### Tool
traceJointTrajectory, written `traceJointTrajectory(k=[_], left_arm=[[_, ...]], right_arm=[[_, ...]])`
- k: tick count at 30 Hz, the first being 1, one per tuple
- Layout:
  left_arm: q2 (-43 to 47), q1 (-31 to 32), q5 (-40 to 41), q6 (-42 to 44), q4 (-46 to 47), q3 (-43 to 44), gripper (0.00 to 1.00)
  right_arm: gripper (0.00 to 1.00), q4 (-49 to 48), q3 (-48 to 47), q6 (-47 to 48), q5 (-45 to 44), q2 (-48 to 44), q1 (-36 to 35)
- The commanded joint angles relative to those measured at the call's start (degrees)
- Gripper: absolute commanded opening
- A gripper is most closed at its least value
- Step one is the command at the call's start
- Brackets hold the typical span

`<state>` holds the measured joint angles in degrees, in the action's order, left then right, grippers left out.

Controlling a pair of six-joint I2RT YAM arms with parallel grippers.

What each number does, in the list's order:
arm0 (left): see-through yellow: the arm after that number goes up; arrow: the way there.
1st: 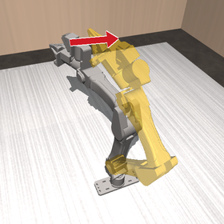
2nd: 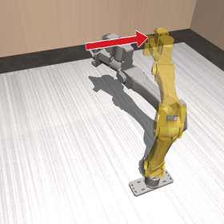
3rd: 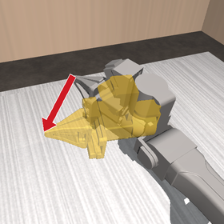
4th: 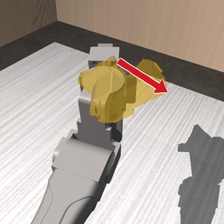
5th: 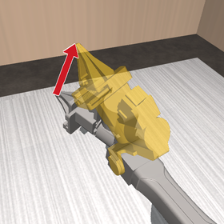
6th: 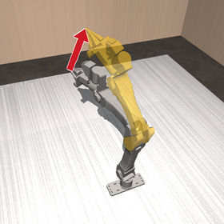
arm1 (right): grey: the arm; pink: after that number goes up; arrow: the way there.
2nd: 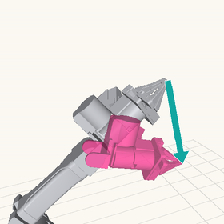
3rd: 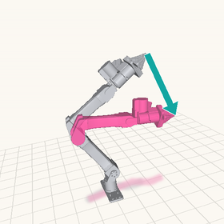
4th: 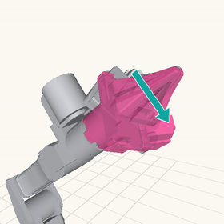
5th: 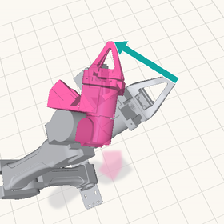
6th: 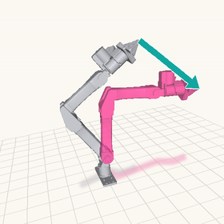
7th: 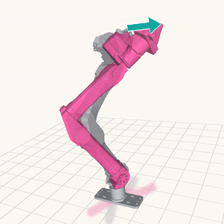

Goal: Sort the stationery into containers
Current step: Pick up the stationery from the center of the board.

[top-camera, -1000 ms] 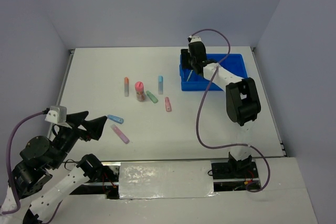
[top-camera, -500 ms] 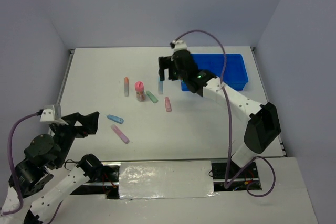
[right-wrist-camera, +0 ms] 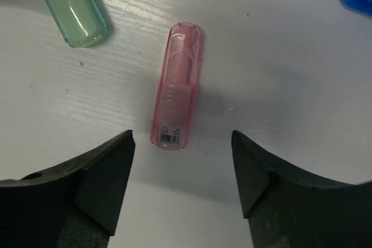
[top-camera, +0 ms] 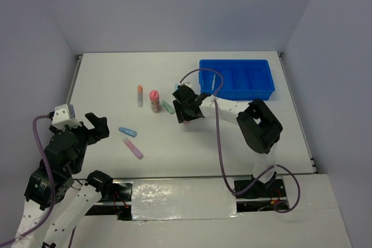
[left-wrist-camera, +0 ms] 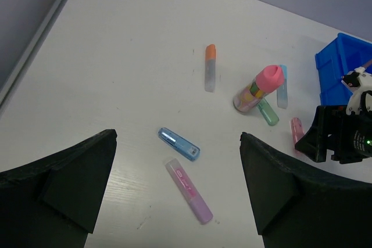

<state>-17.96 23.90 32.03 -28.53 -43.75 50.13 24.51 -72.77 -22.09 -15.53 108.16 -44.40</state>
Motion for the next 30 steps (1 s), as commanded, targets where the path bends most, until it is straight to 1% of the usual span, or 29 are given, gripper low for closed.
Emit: traceJointTrajectory(k=[1, 5, 6, 8, 11, 12, 14, 15, 16, 17, 20, 21, 24, 25, 27, 29, 30], left_arm=[[-1.2, -0.9, -3.0, 2.0, 3.7, 0.7, 0.99], [-0.7, -0.9, -3.6, 2.3, 3.9, 0.6, 0.99], [-0.5, -0.9, -3.9, 2.3, 3.9, 0.5, 0.99], [-0.2, -0.9, -4.1, 2.3, 4.0, 0.5, 0.99], [-0.3, -0.9, -4.9, 2.6, 4.4, 0.5, 0.99], [-0.4, -0.9, -5.1, 2.7, 4.2, 0.5, 0.99], [-0.3, -0.9, -5.3, 2.7, 4.3, 0.5, 0.99], [-0.3, -0.9, -5.3, 2.7, 4.4, 0.4, 0.99], [-0.2, -0.9, -5.4, 2.8, 4.4, 0.4, 0.99], [0.0, -0.9, -5.6, 2.8, 4.4, 0.3, 0.99], [0.6, -0.9, -5.8, 2.8, 4.5, 0.2, 0.99], [0.9, -0.9, -5.7, 2.8, 4.5, 0.2, 0.99], [1.3, -0.9, -5.6, 2.8, 4.5, 0.1, 0.99], [1.3, -0.9, -5.6, 2.8, 4.5, 0.2, 0.99], [1.4, -0.9, -5.6, 2.8, 4.5, 0.2, 0.99], [1.3, -0.9, -5.6, 2.9, 4.5, 0.3, 0.99], [1.3, -0.9, -5.8, 2.9, 4.5, 0.3, 0.99]], right_arm=[[0.72, -0.7, -2.9, 0.0, 2.9, 2.3, 1.6], [0.68, -1.1, -2.6, -0.4, 4.4, 4.0, 1.8], [0.65, -1.1, -2.6, -0.4, 4.7, 4.4, 1.8], [0.62, -0.9, -2.9, -0.6, 4.9, 5.9, 1.8], [0.52, -0.9, -2.0, -0.9, 5.5, 6.5, 1.8], [0.41, -1.4, -1.6, -1.1, 5.8, 6.3, 1.6], [0.30, -1.9, -0.4, -1.1, 6.6, 4.7, 1.6], [0.11, -2.4, 0.1, -1.5, 6.8, 2.8, 1.6], [0.04, -2.8, 1.2, -1.5, 7.1, 1.5, 1.6], [0.00, -3.3, 1.9, -1.6, 7.4, 0.1, 1.7], [0.00, -5.1, 4.2, -1.5, 8.0, -6.8, 2.6], [0.00, -5.3, 4.9, -1.0, 8.1, -10.6, 3.2], [0.00, -5.1, 4.8, 0.4, 8.3, -16.4, 6.9], [0.00, -4.4, 4.1, 0.9, 8.5, -17.0, 9.6], [0.00, -1.7, 0.7, 3.5, 9.0, -16.8, 12.1], [0.00, 1.4, -2.4, 6.2, 7.3, -14.0, 15.7], [0.00, 2.3, -5.8, 7.2, 7.1, -12.6, 17.2]])
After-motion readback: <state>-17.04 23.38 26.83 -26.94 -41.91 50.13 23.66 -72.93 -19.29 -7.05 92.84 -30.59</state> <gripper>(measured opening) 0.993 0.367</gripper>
